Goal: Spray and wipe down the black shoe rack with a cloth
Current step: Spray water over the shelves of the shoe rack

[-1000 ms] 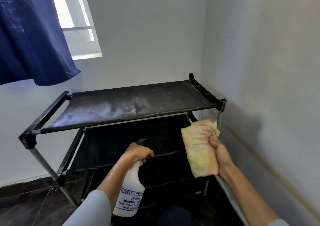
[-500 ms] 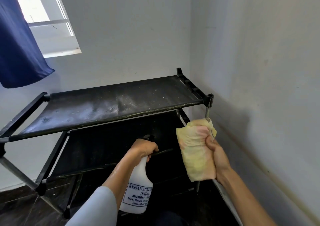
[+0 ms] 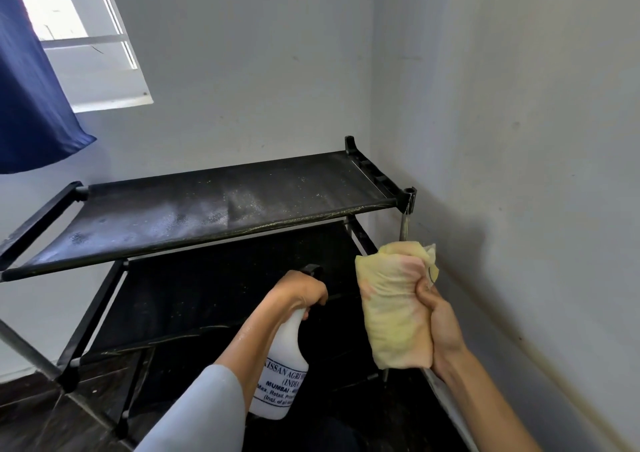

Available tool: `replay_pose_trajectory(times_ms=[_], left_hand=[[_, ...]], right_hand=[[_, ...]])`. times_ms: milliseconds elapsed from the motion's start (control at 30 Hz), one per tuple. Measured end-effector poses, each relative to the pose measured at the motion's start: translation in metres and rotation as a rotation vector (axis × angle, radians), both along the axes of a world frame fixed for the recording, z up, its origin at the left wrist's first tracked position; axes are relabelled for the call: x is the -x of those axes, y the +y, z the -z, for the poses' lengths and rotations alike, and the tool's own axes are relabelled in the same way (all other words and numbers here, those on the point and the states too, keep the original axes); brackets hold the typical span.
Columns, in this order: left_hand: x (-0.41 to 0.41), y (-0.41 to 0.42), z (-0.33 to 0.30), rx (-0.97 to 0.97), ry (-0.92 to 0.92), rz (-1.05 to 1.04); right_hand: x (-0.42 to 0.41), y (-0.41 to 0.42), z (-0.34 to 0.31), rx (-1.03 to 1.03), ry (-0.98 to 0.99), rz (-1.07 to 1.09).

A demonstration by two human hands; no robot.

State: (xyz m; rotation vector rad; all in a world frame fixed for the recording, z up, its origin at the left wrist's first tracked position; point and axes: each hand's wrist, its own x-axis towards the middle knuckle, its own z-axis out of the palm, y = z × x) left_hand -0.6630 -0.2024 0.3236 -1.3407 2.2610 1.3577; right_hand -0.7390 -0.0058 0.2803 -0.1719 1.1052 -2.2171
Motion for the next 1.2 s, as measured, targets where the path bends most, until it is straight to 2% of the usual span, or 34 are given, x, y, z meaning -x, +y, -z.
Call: replay_pose_trajectory(times_ms=[200,500,700,800,900,1067,1200], left_hand=[[-0.020,-0.006,-0.005,-0.100,0.112,-0.036],[-0.105,-0.030,-0.008,-0.053,0.397,-0.108],[-0.188,-0.053,0.024,-0.102,0.504,-0.411],[-0.230,-0.060,0.045,-0.109,0.522,-0.568],[-0.267,-0.067,0.068,-0.092,0.524,-0.638],[-0.305,-0.074,0.101,-0.046,0.532,-0.663],[-0.314,-0.078,0.128,-0.005,0.518,-0.613]], right_hand=[[-0.006,0.003,-0.001,-0.023,-0.010,-0.011],[-0.036,-0.020,0.015,-0.066,-0.075,-0.118],[-0.064,-0.041,0.033,-0.206,-0.077,-0.200],[-0.082,-0.053,0.034,-0.260,0.011,-0.194],[-0.099,-0.064,0.040,-0.378,0.104,-0.139],[-0.125,-0.076,0.068,-0.482,-0.021,-0.035],[-0.145,-0.078,0.098,-0.505,-0.192,-0.097]])
